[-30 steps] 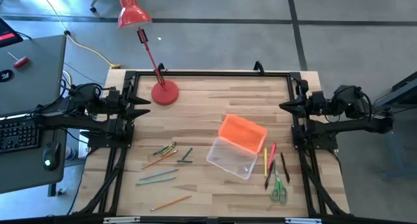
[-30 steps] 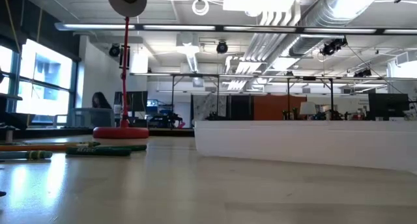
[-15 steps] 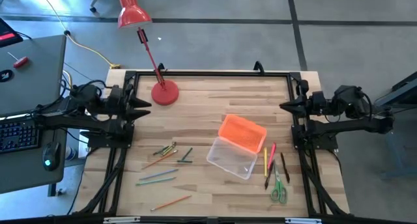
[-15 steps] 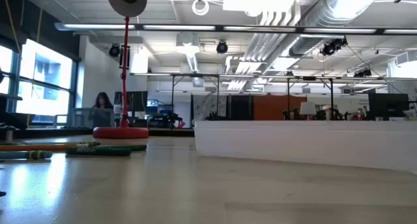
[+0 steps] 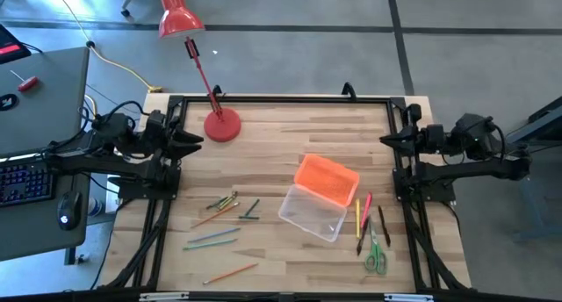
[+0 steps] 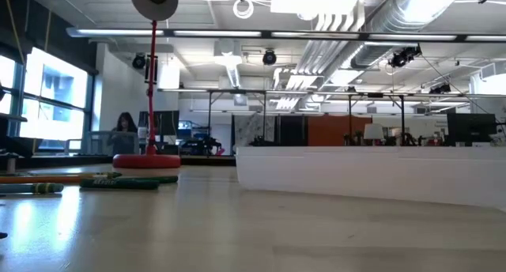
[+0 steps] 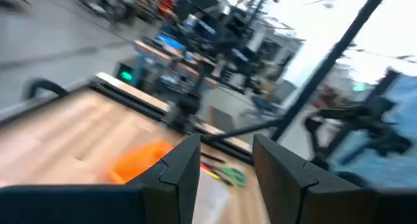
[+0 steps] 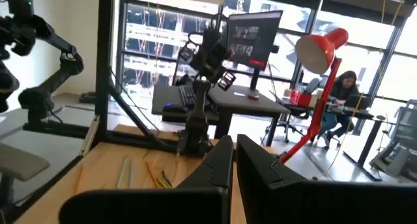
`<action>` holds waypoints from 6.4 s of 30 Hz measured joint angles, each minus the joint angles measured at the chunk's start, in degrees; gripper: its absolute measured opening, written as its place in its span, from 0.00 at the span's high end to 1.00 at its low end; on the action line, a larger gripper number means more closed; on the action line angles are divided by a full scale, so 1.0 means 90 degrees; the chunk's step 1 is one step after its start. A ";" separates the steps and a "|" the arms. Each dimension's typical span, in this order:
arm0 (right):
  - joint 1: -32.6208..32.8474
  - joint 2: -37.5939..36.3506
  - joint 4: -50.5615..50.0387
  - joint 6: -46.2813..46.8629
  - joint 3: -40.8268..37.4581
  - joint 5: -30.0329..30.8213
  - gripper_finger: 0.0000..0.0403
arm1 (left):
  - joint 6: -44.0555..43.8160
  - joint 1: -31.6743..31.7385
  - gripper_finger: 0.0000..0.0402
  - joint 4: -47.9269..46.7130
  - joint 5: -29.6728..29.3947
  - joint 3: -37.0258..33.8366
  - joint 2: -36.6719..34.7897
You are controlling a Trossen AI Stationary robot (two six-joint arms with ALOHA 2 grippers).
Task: Pick & place school supplies into a supply box
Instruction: Put the top left green crayon into the supply box
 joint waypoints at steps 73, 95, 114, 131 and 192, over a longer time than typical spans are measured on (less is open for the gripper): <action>-0.0002 0.0652 0.0281 -0.0003 -0.0010 0.1388 1.00 | -0.0084 -0.0211 0.57 -0.1533 -0.0506 -0.0005 0.2859; -0.0002 0.1166 0.0030 0.0009 -0.0010 0.2370 1.00 | -0.2725 -0.2015 0.57 -0.3218 0.0279 -0.0005 0.6177; -0.0002 0.1171 -0.0003 0.0000 -0.0010 0.2365 1.00 | -0.3195 -0.2005 0.57 -0.3483 0.0293 -0.0005 0.6268; -0.0002 0.1171 -0.0003 -0.0003 -0.0010 0.2365 1.00 | -0.3453 -0.2003 0.57 -0.2728 0.0261 -0.0571 0.6271; -0.0002 0.1171 -0.0001 -0.0003 -0.0002 0.2365 1.00 | 0.0728 -0.1995 0.95 -0.1758 -0.2010 0.2541 0.6376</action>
